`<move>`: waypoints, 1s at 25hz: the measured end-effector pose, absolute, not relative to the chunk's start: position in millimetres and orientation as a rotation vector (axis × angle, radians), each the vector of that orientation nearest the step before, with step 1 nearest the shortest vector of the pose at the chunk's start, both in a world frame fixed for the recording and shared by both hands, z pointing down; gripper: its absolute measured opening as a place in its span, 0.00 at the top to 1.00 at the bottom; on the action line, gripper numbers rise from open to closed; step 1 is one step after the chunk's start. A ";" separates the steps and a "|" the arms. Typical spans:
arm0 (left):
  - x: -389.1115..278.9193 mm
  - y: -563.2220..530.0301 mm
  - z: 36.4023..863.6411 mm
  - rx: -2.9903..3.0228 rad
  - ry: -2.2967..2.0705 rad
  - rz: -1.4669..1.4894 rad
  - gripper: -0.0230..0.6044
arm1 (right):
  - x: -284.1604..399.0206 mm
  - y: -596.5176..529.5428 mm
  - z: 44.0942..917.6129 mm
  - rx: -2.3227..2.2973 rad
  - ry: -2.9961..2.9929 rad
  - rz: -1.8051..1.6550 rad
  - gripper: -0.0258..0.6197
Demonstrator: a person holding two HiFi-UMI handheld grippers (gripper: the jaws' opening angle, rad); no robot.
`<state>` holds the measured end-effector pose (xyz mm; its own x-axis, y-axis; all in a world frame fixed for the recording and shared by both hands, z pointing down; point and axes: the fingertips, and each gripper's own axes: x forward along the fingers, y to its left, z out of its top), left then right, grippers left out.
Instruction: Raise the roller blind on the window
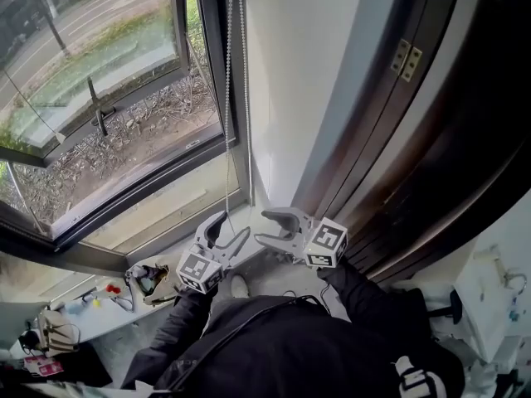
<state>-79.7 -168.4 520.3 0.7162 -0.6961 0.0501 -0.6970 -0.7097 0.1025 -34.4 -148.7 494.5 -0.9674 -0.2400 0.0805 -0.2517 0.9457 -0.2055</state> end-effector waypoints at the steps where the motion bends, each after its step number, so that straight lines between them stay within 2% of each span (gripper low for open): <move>1: -81.7 -168.8 518.3 2.796 -1.166 0.011 0.51 | -34.2 -147.2 494.6 0.384 -3.043 0.331 0.58; 6: -88.7 -168.6 513.2 2.801 -1.223 -0.007 0.44 | -33.6 -143.8 492.9 0.385 -3.040 0.307 0.58; 15: -75.9 -154.4 492.4 2.769 -1.195 -0.048 0.44 | -28.7 -142.0 484.7 0.414 -3.040 0.256 0.59; 16: -73.2 -151.6 489.6 2.775 -1.186 -0.058 0.44 | -26.6 -142.4 481.6 0.436 -3.046 0.234 0.62; 20: -65.8 -138.6 475.9 2.789 -1.176 -0.160 0.45 | -12.3 -143.5 467.1 0.554 -3.090 0.136 0.89; 23: -57.1 -127.7 467.4 2.786 -1.170 -0.194 0.64 | -1.7 -143.5 459.2 0.588 -3.118 0.104 0.95; 25: -53.2 -120.4 464.2 2.795 -1.182 -0.187 0.90 | 2.4 -138.4 456.5 0.577 -3.123 0.104 0.95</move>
